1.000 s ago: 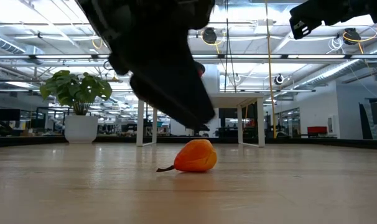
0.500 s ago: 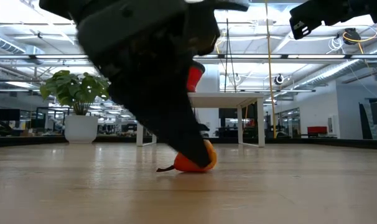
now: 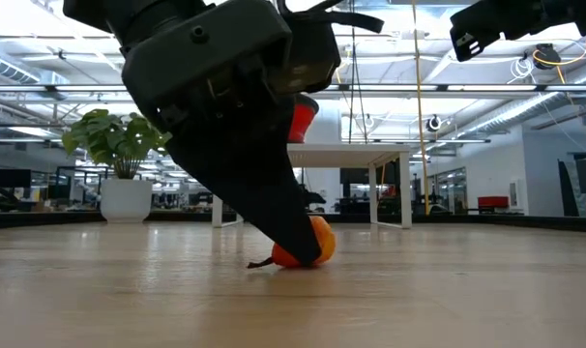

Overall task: Pick & Place Fruit
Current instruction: Put the top peach into the red strainer bowl

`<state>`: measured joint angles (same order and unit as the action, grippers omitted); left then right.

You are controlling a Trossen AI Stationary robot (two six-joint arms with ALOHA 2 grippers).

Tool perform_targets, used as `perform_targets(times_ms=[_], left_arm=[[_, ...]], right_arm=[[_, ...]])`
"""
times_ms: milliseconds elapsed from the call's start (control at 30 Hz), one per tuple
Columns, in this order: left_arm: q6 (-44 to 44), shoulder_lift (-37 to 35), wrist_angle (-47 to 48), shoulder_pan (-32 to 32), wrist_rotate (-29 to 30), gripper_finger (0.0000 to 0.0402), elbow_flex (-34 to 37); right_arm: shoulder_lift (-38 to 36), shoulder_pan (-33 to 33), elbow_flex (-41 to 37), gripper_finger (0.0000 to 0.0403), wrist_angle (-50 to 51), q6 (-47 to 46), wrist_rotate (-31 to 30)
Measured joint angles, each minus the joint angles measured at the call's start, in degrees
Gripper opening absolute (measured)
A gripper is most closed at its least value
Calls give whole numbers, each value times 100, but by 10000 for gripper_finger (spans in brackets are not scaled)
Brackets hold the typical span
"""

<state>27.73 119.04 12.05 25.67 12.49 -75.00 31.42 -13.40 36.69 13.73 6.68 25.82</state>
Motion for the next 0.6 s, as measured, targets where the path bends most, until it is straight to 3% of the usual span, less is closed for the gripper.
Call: perform_targets(times_ms=[333, 600], left_arm=[[246, 59, -137, -6, -24, 106, 0], [256, -212, -262, -99, -51, 102, -22]], right_arm=[[-1, -1, 0, 0, 1, 0, 0], [-1, -1, 2, 0, 1, 0, -1]])
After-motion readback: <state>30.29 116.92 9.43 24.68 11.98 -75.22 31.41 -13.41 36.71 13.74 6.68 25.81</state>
